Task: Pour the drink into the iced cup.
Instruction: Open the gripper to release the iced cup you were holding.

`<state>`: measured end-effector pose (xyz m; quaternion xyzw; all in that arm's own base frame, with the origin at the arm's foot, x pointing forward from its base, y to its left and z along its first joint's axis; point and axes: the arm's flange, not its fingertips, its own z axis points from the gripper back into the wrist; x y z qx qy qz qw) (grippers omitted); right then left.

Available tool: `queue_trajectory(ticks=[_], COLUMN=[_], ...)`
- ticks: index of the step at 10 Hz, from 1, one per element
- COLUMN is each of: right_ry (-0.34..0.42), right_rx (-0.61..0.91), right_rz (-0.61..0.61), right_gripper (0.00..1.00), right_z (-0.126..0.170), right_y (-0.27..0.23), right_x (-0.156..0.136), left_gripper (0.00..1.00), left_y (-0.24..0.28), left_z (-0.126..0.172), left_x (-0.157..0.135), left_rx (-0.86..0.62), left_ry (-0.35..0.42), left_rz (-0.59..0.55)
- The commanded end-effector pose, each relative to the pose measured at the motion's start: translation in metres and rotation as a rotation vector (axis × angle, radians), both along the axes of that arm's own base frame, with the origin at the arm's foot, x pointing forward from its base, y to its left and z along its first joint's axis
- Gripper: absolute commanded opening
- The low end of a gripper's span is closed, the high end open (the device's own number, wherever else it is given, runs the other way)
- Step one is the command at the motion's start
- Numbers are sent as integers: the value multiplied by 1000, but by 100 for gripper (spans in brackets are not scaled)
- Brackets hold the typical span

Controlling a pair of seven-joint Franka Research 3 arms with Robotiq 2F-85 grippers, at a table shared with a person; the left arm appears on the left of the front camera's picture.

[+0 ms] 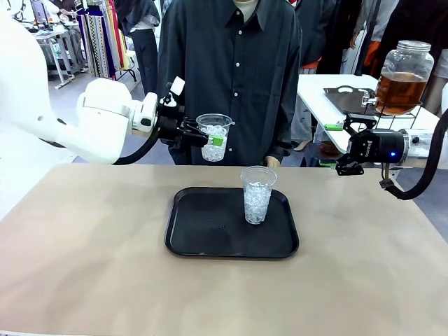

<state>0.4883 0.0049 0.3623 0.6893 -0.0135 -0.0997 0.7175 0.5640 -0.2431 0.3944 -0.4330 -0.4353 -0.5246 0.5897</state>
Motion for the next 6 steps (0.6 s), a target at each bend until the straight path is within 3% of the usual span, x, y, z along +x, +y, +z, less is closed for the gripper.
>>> queue_trajectory(ticks=[1, 6], right_ry=[-3, -3], right_rx=[-2, -2], right_rz=[-3, -3], right_gripper=[100, 100], right_z=[2, 2], right_y=[0, 0], right_x=[0, 0], left_gripper=[80, 80], left_y=[-1, -1], left_z=[0, 0], left_x=[-4, -4], left_rx=[-10, -10], left_ry=[-16, -16], left_rz=[0, 0])
